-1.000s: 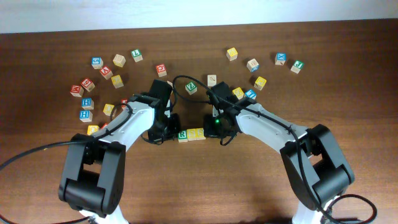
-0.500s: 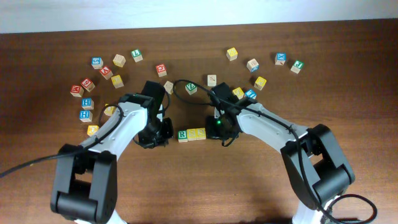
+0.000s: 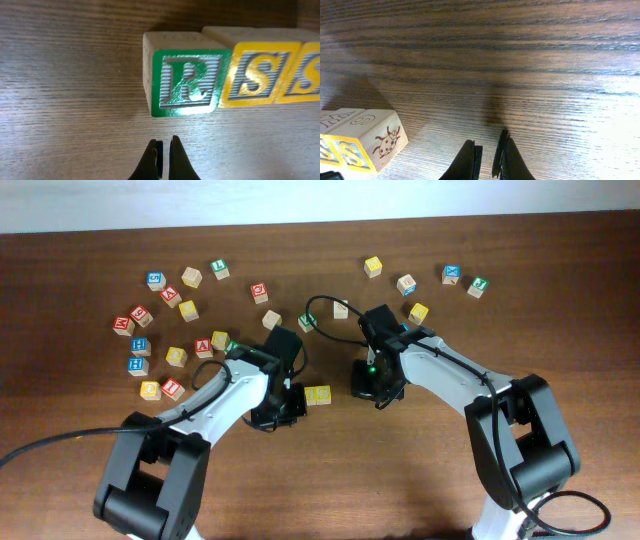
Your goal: Spell out RSS
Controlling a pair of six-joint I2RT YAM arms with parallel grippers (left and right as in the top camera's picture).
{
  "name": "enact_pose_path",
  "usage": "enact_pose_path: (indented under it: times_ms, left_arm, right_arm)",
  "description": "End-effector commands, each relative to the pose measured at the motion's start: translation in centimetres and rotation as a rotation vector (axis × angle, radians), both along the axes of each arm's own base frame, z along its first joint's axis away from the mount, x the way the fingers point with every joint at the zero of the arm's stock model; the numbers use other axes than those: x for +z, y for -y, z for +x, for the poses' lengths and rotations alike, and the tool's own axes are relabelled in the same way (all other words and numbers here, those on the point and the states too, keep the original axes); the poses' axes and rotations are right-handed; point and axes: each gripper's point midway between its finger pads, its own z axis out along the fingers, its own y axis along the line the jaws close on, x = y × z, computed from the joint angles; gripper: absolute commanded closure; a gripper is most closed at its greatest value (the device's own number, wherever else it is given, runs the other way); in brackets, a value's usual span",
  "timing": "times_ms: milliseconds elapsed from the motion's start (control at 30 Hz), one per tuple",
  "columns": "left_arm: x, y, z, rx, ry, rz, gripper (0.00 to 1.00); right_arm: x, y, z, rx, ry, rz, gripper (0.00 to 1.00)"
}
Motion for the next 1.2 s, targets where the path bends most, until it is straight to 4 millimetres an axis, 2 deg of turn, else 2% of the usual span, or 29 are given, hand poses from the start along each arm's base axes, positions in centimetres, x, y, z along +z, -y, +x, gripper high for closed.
enact_pose_path:
  times_ms: [0, 133, 333, 1167]
  left_arm:
    - [-0.1, -0.2, 0.1, 0.018, 0.021, 0.01, 1.0]
    - [-0.3, -0.1, 0.8, 0.019, 0.048, 0.009, 1.0]
    - [-1.3, -0.1, 0.9, 0.019, 0.033, 0.021, 1.0]
    - [-1.3, 0.1, 1.3, 0.018, 0.049, 0.012, 1.0]
  right_arm:
    - [-0.5, 0.1, -0.3, 0.014, -0.005, -0.014, 0.93]
    - [-0.5, 0.1, -0.3, 0.015, -0.006, -0.014, 0.92]
    - [-0.5, 0.1, -0.3, 0.014, -0.006, -0.015, 0.93]
    - [-0.5, 0.3, -0.1, 0.012, 0.001, -0.028, 0.93]
